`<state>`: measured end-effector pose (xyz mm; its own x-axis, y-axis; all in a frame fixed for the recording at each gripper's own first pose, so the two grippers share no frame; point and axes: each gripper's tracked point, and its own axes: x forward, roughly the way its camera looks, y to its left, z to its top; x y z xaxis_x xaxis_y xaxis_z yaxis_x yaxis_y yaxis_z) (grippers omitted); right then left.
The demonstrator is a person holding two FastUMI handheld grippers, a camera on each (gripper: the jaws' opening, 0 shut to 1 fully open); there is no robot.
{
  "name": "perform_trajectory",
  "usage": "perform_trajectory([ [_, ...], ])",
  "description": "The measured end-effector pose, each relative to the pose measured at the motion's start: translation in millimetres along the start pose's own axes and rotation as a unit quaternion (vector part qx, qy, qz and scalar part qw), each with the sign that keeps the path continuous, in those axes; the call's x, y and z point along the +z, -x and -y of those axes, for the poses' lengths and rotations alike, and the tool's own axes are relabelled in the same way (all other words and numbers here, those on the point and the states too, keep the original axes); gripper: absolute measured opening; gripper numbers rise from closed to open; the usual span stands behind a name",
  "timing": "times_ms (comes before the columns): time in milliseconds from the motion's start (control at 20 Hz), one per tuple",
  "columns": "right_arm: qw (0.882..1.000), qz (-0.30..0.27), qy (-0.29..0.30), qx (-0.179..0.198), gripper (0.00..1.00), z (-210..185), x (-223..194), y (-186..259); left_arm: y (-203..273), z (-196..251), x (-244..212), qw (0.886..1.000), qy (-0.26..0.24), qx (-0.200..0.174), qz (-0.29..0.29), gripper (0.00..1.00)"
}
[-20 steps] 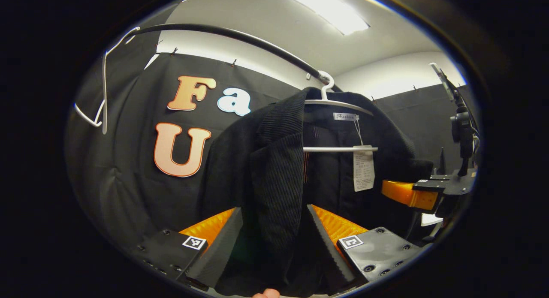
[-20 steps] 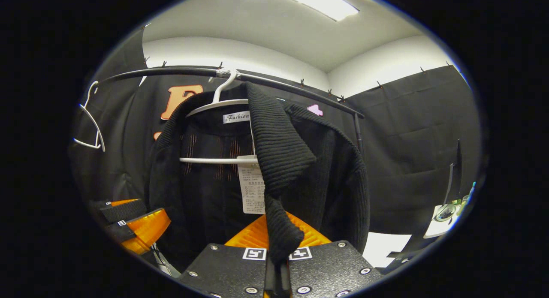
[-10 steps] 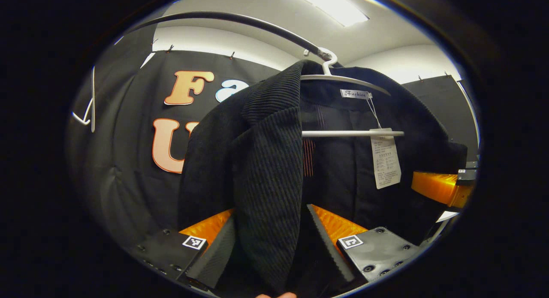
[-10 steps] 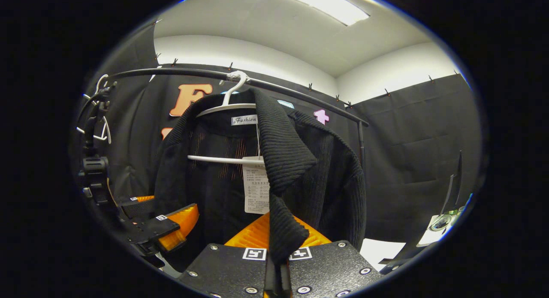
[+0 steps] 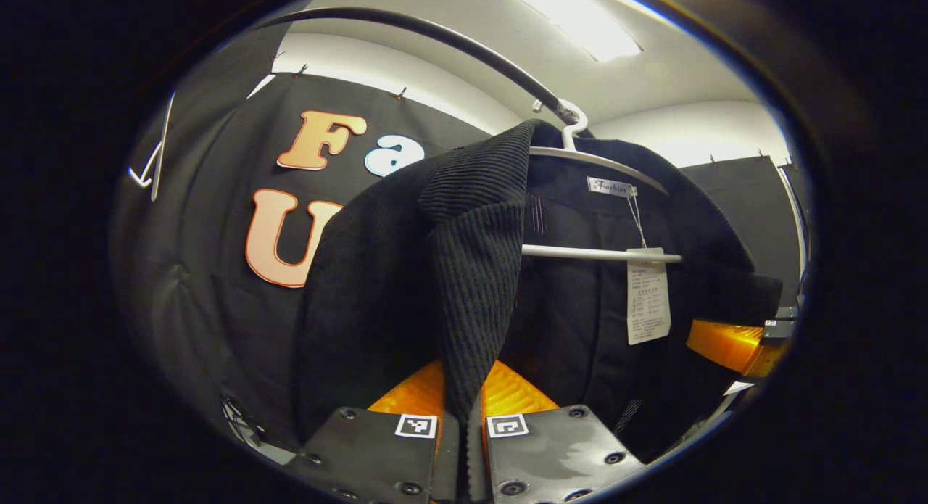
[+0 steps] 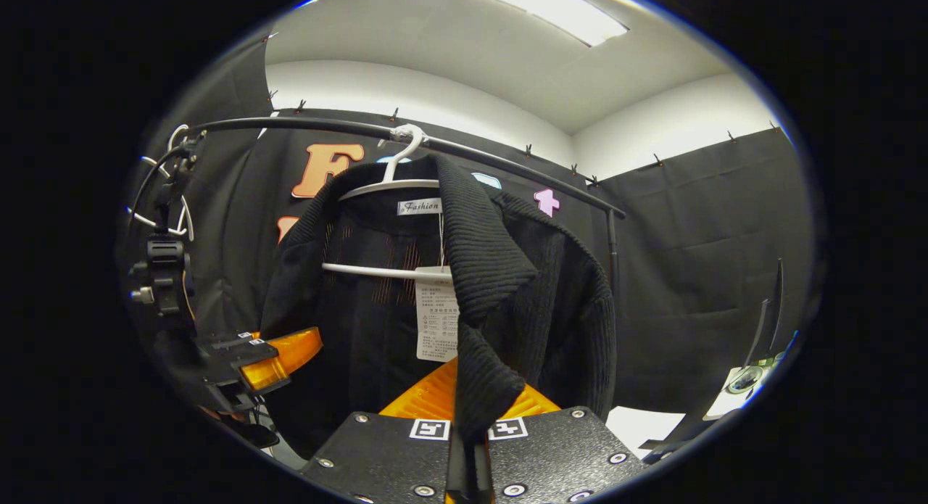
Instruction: Grasp the clothes on the hanger with both hands and then place them into the laundry hamper below.
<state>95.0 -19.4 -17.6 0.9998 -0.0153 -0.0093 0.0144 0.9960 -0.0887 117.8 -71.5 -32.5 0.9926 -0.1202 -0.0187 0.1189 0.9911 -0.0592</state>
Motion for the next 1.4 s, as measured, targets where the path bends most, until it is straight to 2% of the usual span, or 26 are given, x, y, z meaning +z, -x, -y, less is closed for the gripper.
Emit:
perform_trajectory([
  [150, 1.0, 0.003, 0.011, 0.0, 0.0, 3.0, 3.1, 3.5, 6.7, -9.7, 13.7, 0.998, -0.046, 0.023, 0.02, 0.09],
  [350, 1.0, 0.018, 0.022, -0.013, 0.0, 16.2, 16.1, 9.7, 16.2, -25.1, 46.3, 0.994, -0.068, 0.058, 0.061, 0.12],
  [400, 0.999, 0.024, 0.027, -0.019, 0.0, 22.5, 23.8, 12.2, 16.8, -28.8, 53.6, 0.993, -0.069, 0.063, 0.065, 0.06],
  [550, 0.996, 0.044, 0.056, -0.047, 0.02, 47.4, 51.4, 18.9, 20.8, -41.7, 71.4, 0.992, -0.063, 0.075, 0.075, 0.09],
  [600, 0.995, 0.05, 0.066, -0.056, 0.02, 56.5, 63.0, 18.1, 21.8, -45.2, 77.9, 0.992, -0.063, 0.08, 0.078, 0.07],
  [700, 0.992, 0.055, 0.089, -0.075, 0.02, 77.6, 77.4, 18.9, 22.4, -52.9, 88.1, 0.99, -0.067, 0.087, 0.085, 0.08],
  [750, 0.989, 0.058, 0.101, -0.089, 0.07, 91.7, 84.7, 22.1, 22.7, -54.7, 93.0, 0.99, -0.068, 0.089, 0.088, 0.09],
  [800, 0.987, 0.06, 0.11, -0.103, 0.03, 107.2, 92.2, 25.3, 22.1, -56.7, 96.2, 0.99, -0.067, 0.091, 0.089, 0.09],
  [850, 0.985, 0.06, 0.112, -0.113, 0.07, 119.7, 98.4, 25.2, 21.1, -58.3, 99.0, 0.99, -0.064, 0.091, 0.09, 0.09],
  [1000, 0.987, 0.054, 0.094, -0.119, 0.07, 141.1, 111.2, 7.6, 16.4, -64.7, 106.6, 0.99, -0.051, 0.094, 0.092, 0.09],
  [1100, 0.984, 0.053, 0.107, -0.13, 0.07, 157.3, 121.5, -14.0, 20.6, -70.1, 109.0, 0.99, -0.05, 0.095, 0.089, 0.09],
  [1150, 0.983, 0.053, 0.113, -0.136, 0.03, 163.8, 126.0, -25.5, 22.9, -72.0, 110.8, 0.99, -0.053, 0.097, 0.088, 0.09],
  [1200, 0.982, 0.052, 0.116, -0.14, 0.07, 167.9, 129.3, -38.9, 22.8, -74.4, 112.5, 0.99, -0.054, 0.098, 0.088, 0.09],
  [1250, 0.982, 0.049, 0.117, -0.142, 0.02, 172.8, 129.5, -49.5, 23.7, -74.4, 113.4, 0.99, -0.055, 0.098, 0.087, 0.09],
  [1400, 0.984, 0.033, 0.121, -0.128, 0.02, 179.0, 114.1, -80.8, 20.3, -78.8, 113.4, 0.99, -0.052, 0.098, 0.082, 0.09],
])
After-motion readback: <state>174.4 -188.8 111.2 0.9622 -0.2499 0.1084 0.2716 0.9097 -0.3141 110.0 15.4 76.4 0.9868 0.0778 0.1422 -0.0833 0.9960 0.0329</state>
